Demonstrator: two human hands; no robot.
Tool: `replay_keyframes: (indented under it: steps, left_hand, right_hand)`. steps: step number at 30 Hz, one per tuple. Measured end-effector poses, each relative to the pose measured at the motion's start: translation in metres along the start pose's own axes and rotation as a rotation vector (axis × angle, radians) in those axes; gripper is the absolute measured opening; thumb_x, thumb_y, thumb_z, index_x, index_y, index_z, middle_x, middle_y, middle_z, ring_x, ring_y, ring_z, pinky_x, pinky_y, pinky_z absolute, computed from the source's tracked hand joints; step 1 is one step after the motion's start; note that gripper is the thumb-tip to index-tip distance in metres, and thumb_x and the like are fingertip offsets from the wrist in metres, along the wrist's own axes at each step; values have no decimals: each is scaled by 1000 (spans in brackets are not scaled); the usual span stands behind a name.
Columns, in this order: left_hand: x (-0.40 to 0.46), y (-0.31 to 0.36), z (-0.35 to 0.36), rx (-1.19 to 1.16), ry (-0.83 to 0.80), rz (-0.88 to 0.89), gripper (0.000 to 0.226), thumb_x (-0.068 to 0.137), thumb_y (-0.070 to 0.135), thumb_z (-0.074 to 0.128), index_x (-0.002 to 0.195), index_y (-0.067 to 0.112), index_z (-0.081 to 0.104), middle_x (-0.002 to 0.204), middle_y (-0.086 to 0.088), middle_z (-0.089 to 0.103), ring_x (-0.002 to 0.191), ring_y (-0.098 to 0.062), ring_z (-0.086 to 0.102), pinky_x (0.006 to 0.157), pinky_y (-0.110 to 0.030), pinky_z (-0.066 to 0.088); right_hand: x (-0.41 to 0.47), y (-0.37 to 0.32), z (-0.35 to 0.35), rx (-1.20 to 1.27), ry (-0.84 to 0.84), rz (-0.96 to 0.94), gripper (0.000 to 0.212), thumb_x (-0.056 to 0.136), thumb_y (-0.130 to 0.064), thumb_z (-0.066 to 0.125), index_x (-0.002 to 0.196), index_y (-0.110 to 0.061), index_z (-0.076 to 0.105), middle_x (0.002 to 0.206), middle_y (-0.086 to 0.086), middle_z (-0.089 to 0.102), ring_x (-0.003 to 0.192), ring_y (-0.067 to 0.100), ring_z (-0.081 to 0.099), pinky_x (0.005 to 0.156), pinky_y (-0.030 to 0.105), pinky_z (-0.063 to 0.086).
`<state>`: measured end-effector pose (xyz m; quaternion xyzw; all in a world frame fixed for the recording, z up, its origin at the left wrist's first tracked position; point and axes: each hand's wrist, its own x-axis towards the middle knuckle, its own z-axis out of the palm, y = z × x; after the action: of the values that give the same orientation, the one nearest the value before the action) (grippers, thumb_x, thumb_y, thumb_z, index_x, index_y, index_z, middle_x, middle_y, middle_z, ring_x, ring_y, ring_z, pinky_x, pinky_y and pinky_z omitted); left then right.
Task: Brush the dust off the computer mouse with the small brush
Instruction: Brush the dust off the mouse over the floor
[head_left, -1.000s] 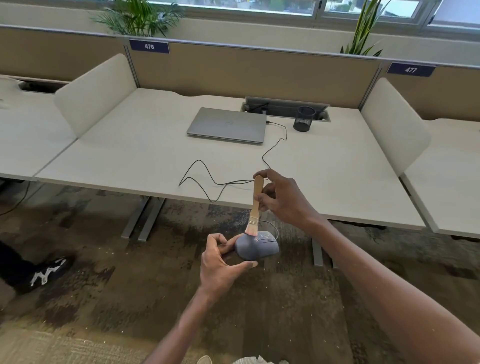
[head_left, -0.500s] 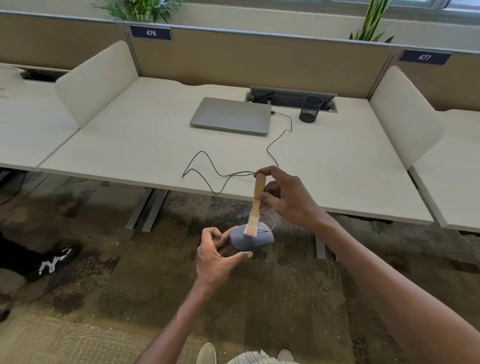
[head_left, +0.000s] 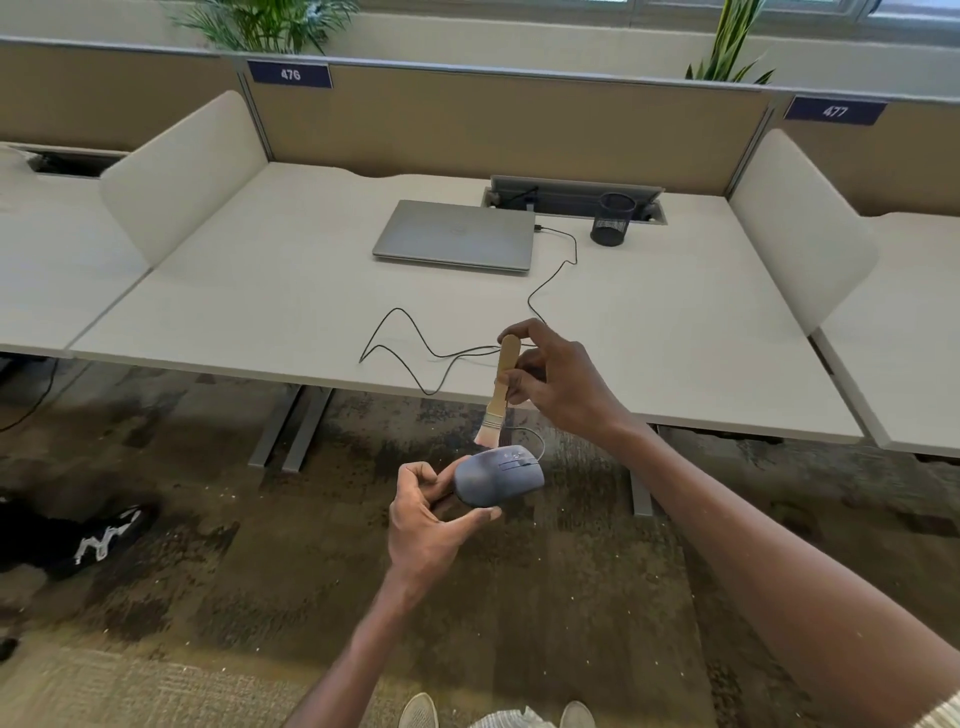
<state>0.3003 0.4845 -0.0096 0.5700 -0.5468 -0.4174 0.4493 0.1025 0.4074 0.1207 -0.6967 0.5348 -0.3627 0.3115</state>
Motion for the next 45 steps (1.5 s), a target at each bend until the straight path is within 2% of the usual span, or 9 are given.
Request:
replay_keyframes:
  steps: [3,8,16,19,23,26,31,39,45]
  left_hand:
    - [0,-1,-4,5,21,-7,76,52,21,99,103,12,43,93,-10,67,83,-13,69,70,-32,60]
    - [1,0,-3,-1,11,9,73,55,17,98,103,9,43,89,-1,62,77,6,64,63,-13,53]
    - [-1,0,1,-54,-16,26,69,57,12,96,99,12,40,92,-4,60,80,3,66,69,-13,53]
    - [-3,-1,0,-55,-24,24,70,57,17,96,100,12,41,92,-9,61,79,1,66,71,-18,56]
    - [-5,2,1,-34,-23,42,70,56,18,97,98,18,41,86,3,62,76,4,66,64,-10,52]
    - [-6,4,1,-58,-33,45,71,54,24,96,99,14,42,87,-1,64,77,3,67,66,-14,54]
    - [-6,7,1,-105,-69,45,74,51,34,93,101,14,42,100,-13,67,94,-11,72,80,-25,59]
    - [-9,6,-1,-92,-71,71,73,50,42,91,98,17,41,92,-7,63,85,-4,70,70,-19,57]
    - [-9,-2,-2,-107,-87,41,77,51,49,95,99,22,40,100,-14,65,97,-20,72,79,-40,63]
  right_hand:
    - [-3,-1,-2,47,-5,-19,32,93,1,68,118,-14,54,86,11,76,72,18,77,73,35,65]
    - [-10,-1,-4,26,-94,-33,34,94,2,67,119,-16,53,84,9,75,73,18,77,75,37,65]
    - [2,-1,-7,-69,-50,-11,33,95,2,65,120,-17,53,85,10,76,72,21,76,78,41,64]
    - [4,-2,-5,-124,-40,-12,38,95,1,65,127,-15,54,87,11,75,71,18,75,78,38,64]
    - [9,-12,-1,-92,26,-19,50,94,-1,67,140,-11,50,87,14,75,71,19,76,75,34,65]
    - [14,-20,8,-91,32,8,54,93,-1,68,143,-8,50,83,14,74,68,20,75,71,34,65]
    - [24,-19,18,-196,-27,160,45,89,3,67,132,1,56,87,16,70,64,26,72,68,39,65]
    - [36,-1,9,-311,-40,311,18,86,4,67,104,2,62,89,24,70,66,34,75,66,48,64]
    - [34,6,1,-270,9,312,18,88,6,63,106,5,61,91,26,69,68,35,74,68,48,65]
